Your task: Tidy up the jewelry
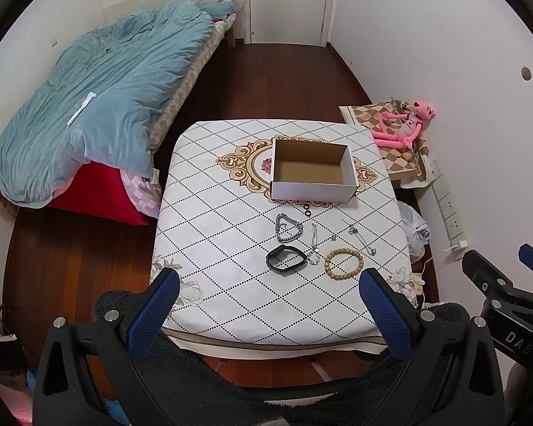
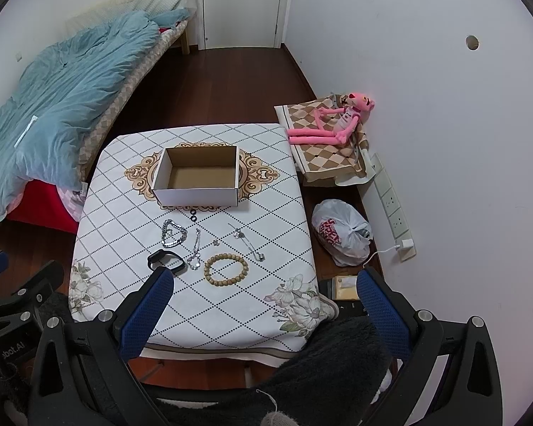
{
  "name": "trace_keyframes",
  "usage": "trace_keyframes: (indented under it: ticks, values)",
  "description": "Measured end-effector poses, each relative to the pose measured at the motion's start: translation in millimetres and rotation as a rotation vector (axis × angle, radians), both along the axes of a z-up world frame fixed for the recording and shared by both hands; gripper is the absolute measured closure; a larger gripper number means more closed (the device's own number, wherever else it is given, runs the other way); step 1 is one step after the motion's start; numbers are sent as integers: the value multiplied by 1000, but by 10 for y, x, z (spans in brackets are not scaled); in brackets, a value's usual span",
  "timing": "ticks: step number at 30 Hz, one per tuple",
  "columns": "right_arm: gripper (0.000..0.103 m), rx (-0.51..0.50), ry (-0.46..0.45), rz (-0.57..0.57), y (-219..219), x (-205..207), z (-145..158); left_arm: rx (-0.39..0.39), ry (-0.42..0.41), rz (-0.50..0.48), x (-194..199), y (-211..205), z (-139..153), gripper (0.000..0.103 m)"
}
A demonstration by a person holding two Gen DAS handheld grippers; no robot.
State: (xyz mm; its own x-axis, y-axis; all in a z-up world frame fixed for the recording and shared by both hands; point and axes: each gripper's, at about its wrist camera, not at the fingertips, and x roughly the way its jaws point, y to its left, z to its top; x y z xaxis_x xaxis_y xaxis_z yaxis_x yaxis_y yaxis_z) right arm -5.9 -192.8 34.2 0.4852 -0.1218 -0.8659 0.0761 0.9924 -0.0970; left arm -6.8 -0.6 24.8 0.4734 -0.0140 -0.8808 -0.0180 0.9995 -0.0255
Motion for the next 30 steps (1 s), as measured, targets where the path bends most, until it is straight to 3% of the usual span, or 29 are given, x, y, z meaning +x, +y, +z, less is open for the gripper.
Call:
trace_keyframes:
  ticks: [30]
  values:
    - [0,1,-29,-5,4,-83,101,2,-25,-1,-55,-30,64,0]
